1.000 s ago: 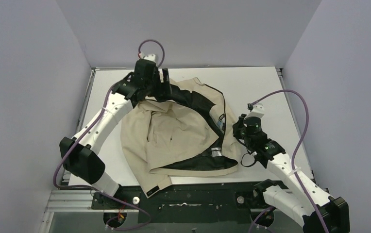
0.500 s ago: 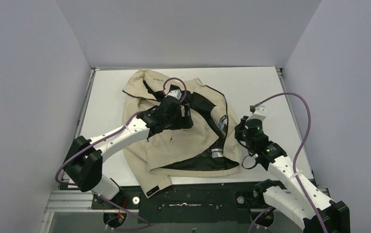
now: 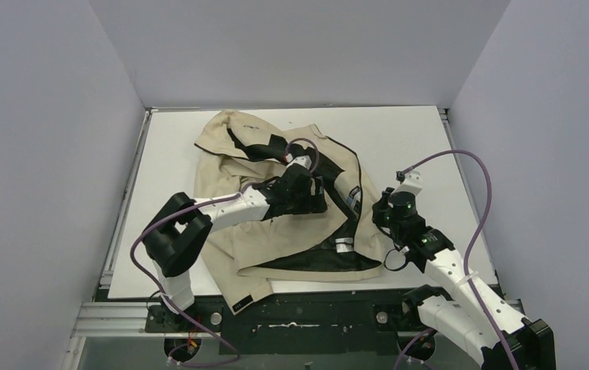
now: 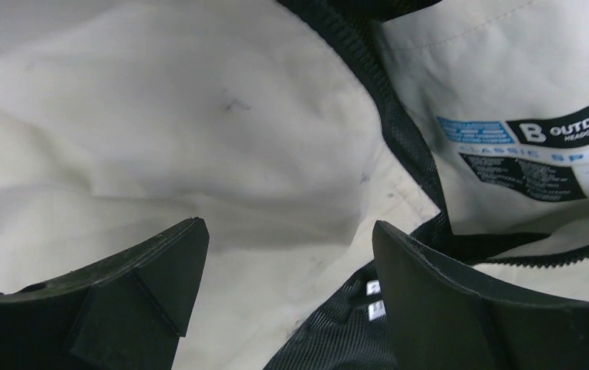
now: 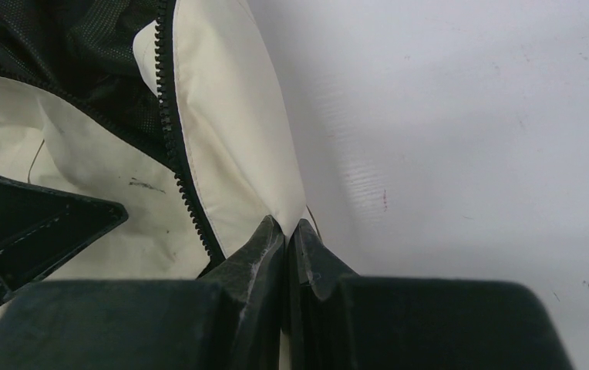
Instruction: Zip up the jacket
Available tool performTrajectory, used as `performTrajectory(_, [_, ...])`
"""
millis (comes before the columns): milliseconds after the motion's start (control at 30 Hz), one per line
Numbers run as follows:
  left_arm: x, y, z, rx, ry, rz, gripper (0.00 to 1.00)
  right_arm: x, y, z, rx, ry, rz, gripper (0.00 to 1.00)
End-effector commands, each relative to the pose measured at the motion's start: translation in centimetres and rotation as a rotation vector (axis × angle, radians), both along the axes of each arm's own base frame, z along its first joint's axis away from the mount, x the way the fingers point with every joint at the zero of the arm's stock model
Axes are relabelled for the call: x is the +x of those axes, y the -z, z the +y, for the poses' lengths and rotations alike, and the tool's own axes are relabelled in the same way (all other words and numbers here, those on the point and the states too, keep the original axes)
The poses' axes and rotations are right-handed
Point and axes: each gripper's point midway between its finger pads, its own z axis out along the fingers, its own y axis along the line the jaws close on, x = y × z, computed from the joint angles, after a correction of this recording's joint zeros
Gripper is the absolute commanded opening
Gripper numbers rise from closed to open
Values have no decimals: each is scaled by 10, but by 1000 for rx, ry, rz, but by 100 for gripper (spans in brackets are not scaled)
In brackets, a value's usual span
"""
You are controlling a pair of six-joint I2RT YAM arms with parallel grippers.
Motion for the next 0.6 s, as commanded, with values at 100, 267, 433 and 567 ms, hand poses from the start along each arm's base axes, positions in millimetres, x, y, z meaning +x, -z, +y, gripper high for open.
performTrajectory(100, [23,-19,-46,-109,17,-72,80,8,-12,1,32,11,-59,0])
performTrajectory(267, [26,-9,-54,-73,23,-77,80,8,-11,1,31,7,-57,0])
performTrajectory(433, [31,6,-51,-12,20,-82,60,8,-9,2,32,2,-53,0])
performTrajectory(567, [31,16,-51,12,30,-70,38,8,-10,1,30,4,-54,0])
